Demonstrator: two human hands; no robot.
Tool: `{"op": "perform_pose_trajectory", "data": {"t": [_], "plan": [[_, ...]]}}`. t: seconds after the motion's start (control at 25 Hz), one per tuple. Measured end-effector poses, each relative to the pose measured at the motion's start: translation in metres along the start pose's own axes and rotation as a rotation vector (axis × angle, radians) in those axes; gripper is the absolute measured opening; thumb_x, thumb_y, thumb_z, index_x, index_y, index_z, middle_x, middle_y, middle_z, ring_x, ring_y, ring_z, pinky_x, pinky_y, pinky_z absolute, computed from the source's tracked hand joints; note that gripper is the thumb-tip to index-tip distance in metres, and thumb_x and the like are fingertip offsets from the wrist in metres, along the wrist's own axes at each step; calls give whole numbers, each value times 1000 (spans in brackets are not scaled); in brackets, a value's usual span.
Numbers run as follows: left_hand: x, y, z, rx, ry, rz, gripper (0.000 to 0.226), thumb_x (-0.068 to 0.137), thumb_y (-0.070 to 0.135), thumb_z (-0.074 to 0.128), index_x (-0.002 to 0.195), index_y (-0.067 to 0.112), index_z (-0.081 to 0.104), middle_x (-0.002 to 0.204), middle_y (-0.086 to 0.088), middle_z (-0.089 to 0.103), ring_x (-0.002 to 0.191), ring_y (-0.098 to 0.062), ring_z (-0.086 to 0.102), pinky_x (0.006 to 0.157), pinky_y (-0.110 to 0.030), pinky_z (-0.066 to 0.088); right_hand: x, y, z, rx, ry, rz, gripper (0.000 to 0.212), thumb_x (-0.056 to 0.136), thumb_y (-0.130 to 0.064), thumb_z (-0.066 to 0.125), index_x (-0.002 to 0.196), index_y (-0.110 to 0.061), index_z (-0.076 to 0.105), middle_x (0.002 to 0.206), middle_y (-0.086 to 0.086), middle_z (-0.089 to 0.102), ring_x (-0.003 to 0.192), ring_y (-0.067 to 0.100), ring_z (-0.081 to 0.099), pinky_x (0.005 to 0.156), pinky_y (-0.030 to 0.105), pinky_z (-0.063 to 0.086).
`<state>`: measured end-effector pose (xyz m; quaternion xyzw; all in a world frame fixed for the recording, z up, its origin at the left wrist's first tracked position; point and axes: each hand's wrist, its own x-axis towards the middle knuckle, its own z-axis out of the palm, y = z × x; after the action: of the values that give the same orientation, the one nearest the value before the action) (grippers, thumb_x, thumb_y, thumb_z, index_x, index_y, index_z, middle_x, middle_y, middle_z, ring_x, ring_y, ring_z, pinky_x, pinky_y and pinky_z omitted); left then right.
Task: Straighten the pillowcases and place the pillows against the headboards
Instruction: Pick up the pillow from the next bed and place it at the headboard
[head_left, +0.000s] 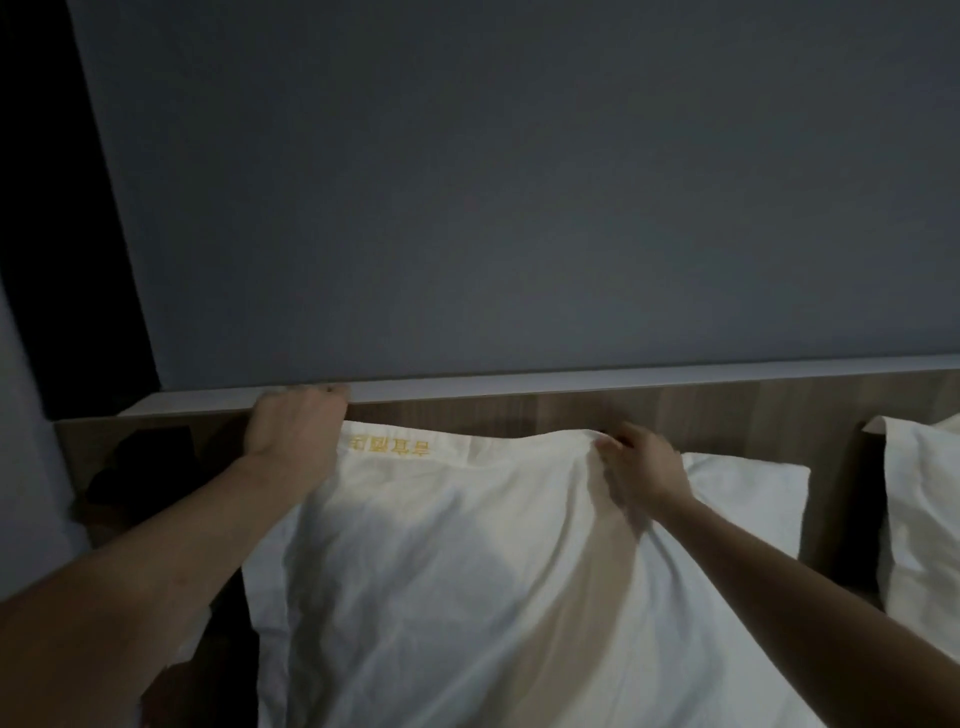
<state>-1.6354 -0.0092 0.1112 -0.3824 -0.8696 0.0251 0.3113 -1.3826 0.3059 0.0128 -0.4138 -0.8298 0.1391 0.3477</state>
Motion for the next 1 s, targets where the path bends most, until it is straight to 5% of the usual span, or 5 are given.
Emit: {"op": "perform_pose_trajectory", "data": {"t": [0.16,0.32,0.56,0.88,1.0], "plan": [[2,43,18,-194,158,248,72,80,22,70,146,22,44,153,-5,43,135,-26,48,110,-39,41,-9,47,-26,-146,-3,0,21,93,-42,60,105,-31,72,107,-3,69,101,26,62,86,40,51],[15,77,39,-245,125,249,86,88,47,67,160,19,30,164,-5,36,147,-27,38,123,-44,30,-11,94,-50,-259,-33,60,34,100,-28,55,131,-16,66,132,8,62,125,33,55,105,42,44],[29,85,52,-246,198,174,74,63,24,94,130,14,65,123,-11,70,106,-36,66,90,-50,53,5,110,-69,-310,-144,127,48,95,-25,40,140,-25,58,141,3,61,127,30,55,108,44,45],[36,91,44,-214,144,132,50,68,9,84,114,16,66,103,-8,68,89,-32,67,66,-41,54,27,120,-92,-508,-270,139,31,98,-40,51,118,-26,70,102,0,68,88,22,64,69,34,50],[38,90,42,-201,134,136,51,66,5,83,112,17,65,101,-7,68,86,-31,67,62,-38,53,32,120,-99,-539,-355,104,26,98,-39,51,116,-24,63,98,-3,62,87,20,61,73,35,51]]}}
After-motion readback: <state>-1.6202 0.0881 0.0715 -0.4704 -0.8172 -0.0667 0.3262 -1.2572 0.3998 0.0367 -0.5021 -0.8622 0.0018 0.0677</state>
